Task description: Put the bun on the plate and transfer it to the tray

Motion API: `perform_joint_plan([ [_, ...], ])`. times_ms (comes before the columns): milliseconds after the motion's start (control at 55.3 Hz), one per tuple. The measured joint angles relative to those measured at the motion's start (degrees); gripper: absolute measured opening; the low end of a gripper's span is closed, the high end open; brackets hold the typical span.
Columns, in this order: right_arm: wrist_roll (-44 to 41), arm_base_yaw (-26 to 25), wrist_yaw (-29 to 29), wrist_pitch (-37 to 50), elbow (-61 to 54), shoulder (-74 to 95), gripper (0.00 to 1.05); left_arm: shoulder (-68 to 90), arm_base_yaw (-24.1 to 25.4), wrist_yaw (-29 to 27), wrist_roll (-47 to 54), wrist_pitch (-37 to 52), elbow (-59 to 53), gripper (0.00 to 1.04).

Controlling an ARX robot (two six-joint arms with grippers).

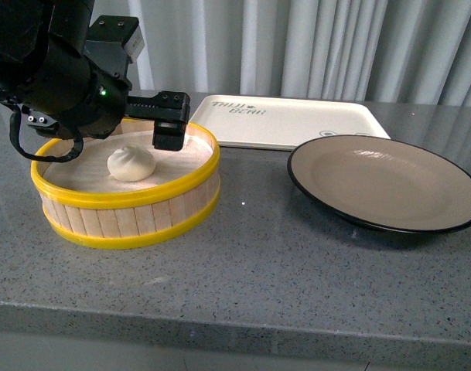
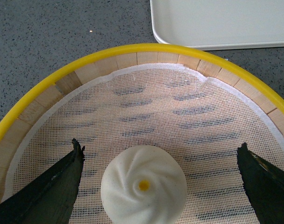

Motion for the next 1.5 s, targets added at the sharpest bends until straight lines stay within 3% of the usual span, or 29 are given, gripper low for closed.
perform_joint_plan([
  [1158,0.00,0.00,-0.02,0.00,0.00,0.00,0.96,2.49,0.02,-1.79,-3.34,-1.33,0.33,0.98],
  [1502,0.00,0.00,-0.02,0.00,0.00,0.00,0.96,2.54,-0.02,-1.75,-3.37,-0.92,0.55,0.49],
])
